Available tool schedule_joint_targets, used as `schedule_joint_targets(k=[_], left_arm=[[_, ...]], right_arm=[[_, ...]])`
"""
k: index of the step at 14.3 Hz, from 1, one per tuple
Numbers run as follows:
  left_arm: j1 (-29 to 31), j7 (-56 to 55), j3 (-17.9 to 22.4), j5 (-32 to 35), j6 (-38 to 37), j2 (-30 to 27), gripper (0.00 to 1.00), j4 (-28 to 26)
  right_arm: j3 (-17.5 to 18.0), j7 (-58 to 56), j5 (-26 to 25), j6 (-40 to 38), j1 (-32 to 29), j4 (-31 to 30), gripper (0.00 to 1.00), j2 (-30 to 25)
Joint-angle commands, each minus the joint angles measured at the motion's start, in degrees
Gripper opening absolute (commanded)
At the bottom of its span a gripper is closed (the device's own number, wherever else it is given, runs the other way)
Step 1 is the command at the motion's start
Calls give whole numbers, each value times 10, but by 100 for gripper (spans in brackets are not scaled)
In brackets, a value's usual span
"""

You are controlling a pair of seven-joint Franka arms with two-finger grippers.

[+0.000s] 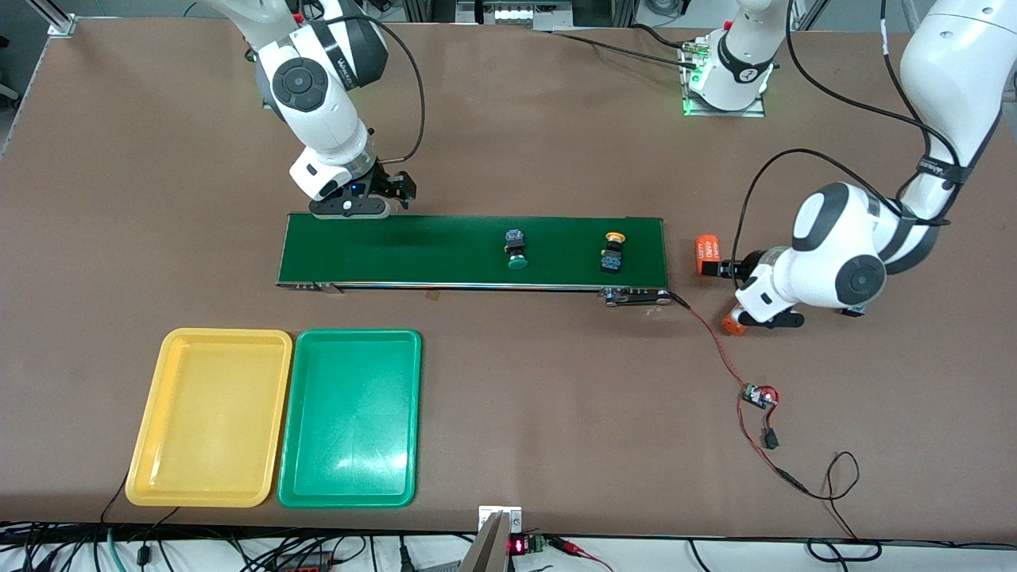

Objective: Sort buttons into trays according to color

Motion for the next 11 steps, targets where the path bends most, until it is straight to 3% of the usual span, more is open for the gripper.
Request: schedule_joint_targets(k=[1,8,11], left_arm=[[18,-6,-8,11,53,-37,100,-67],[16,-22,-6,13,101,-38,100,-113],[15,-22,-6,20,118,-38,91,-125]], right_arm=[[-3,7,-4,-1,5,6,100,4],[-3,9,-4,-1,5,6,100,5],[-3,6,-4,0,6,6,100,8]])
